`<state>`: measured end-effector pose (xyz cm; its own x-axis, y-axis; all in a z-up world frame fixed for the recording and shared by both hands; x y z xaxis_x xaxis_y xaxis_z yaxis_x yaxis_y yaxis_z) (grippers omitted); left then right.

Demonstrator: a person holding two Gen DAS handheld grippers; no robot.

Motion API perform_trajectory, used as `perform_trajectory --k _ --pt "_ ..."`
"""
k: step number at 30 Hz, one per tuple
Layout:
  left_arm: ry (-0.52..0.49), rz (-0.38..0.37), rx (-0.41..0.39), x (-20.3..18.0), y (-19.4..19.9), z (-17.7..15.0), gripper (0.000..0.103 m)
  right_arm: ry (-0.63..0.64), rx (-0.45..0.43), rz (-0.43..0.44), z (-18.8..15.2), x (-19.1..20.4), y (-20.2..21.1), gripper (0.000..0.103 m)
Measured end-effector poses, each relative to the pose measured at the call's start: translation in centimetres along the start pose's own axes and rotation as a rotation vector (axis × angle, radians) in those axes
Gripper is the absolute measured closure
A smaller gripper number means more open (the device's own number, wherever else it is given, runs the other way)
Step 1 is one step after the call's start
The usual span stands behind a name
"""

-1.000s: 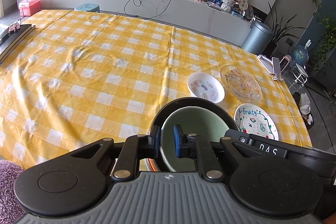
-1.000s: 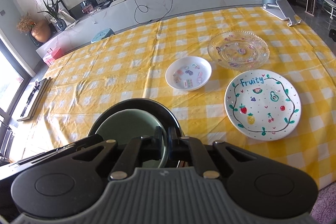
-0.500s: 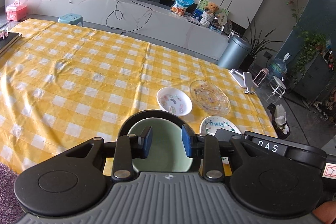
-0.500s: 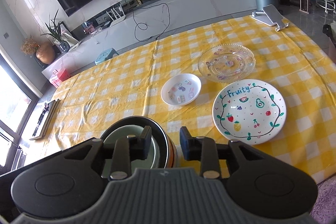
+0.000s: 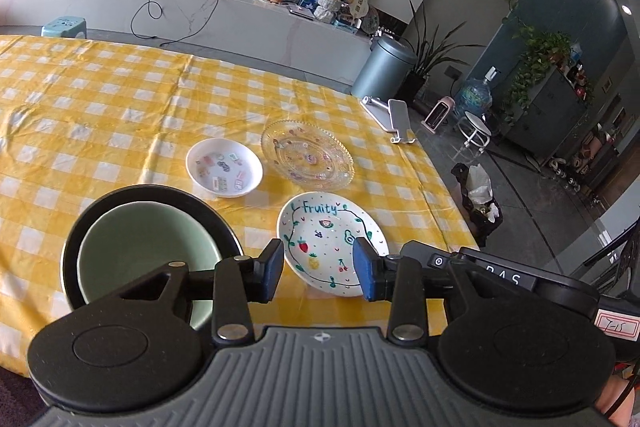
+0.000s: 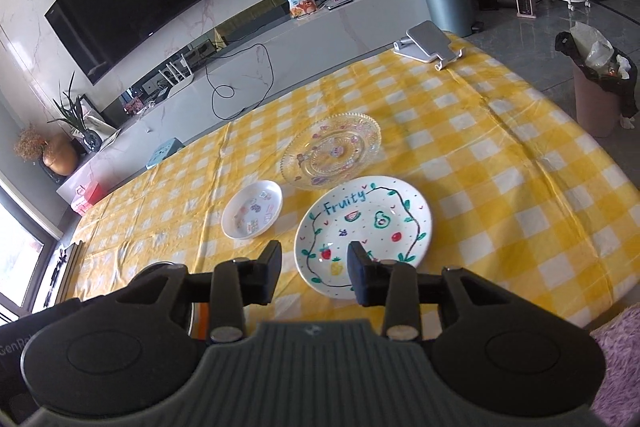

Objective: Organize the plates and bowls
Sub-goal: 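Open both grippers off the green bowl rim and withdraw, then move both grippers to the white Fruity plate and close on its rim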

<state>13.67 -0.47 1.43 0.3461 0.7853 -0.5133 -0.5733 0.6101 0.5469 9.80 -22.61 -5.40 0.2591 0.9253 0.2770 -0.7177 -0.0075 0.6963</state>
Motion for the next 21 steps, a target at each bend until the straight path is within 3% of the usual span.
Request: perform_trajectory --k 10,21 --pt "-0.02 0.057 0.072 -1.1 -5.5 1.5 0.06 -0.059 0.09 -0.015 1.8 -4.1 -4.9 0.067" --pt "0.024 0.168 0.133 1.1 -11.1 3.2 0.063 -0.055 0.178 -0.021 3.9 -5.7 -10.4 0.068"
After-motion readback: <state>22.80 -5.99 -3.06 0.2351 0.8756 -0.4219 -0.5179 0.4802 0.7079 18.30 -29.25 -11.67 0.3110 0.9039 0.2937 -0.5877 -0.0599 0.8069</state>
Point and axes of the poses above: each gripper's, at about its wrist camera, not at the fingertips, and y roughly against the way its jaws point, x to its left, z to its top, the point moved 3 cm from there along -y, roughly the way its jaws point, and after that the axes turned 12 degrees about -z, right-handed, at the moved point
